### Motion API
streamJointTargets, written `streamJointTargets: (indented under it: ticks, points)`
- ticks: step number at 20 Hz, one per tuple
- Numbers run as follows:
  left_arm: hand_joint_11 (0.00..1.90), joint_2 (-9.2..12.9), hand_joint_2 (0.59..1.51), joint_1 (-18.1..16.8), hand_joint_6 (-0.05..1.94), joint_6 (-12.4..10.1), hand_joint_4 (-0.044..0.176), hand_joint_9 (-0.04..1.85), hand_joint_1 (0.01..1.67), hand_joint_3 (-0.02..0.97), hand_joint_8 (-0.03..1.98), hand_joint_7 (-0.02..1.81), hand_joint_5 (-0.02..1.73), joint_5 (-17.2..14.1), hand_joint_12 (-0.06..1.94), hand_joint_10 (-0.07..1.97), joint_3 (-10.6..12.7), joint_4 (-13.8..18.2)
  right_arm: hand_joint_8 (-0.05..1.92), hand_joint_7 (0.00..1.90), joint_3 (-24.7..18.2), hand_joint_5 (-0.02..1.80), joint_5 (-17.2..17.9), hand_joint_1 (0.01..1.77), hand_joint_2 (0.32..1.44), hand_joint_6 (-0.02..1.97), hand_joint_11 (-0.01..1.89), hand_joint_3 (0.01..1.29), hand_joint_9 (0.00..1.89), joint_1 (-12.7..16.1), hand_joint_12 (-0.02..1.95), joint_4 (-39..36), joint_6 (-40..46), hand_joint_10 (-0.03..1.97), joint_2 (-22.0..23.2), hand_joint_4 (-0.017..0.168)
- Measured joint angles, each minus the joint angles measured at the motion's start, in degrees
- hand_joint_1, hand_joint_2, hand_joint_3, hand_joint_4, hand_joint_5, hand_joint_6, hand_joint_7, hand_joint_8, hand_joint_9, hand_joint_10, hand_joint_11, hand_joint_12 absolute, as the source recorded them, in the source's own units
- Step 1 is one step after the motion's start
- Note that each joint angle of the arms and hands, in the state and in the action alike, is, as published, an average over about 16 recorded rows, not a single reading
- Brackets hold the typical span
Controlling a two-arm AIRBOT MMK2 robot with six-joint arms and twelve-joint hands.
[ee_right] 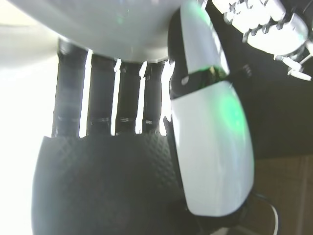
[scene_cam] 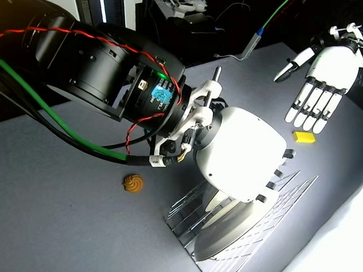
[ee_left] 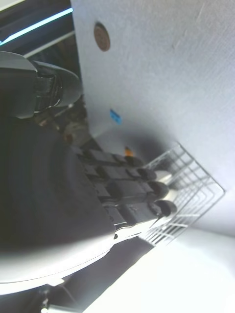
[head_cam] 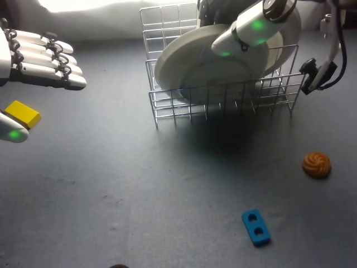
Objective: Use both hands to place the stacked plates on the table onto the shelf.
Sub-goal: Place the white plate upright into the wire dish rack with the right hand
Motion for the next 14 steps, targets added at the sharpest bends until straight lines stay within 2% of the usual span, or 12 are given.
streamJointTargets:
  ticks: [2, 6, 14]
  points:
    - [0.02, 0.00, 1.203, -0.03, 0.02, 0.00, -0.002, 0.09, 0.02, 0.018, 0.01, 0.11, 0.08, 0.00, 0.01, 0.01, -0.01, 0.06, 1.00, 1.02, 0.19, 0.86, 0.42, 1.24, 1.06, 0.82, 0.86, 0.01, 1.05, -0.45, 1.41, 0.06, -0.41, 0.97, -0.28, -0.008]
    - [0.02, 0.00, 1.203, -0.08, 0.02, 0.00, -0.002, 0.09, 0.02, 0.019, 0.01, 0.10, 0.08, 0.00, 0.01, 0.01, -0.04, 0.14, 0.74, 1.05, 0.44, 0.86, 1.24, 1.21, 1.06, 0.80, 0.87, 0.01, 1.07, -1.16, 1.33, 0.17, -0.94, 0.75, -0.73, -0.008]
    - [0.02, -0.01, 1.203, -0.38, 0.02, -0.01, -0.002, 0.07, 0.02, 0.018, 0.01, 0.09, 0.06, -0.40, 0.01, 0.01, -0.26, 0.28, 0.21, 1.08, 0.50, 0.88, 2.20, 1.12, 1.07, 0.45, 0.84, 0.01, 1.10, -1.46, 1.17, 0.20, -1.62, 0.27, -0.98, -0.005]
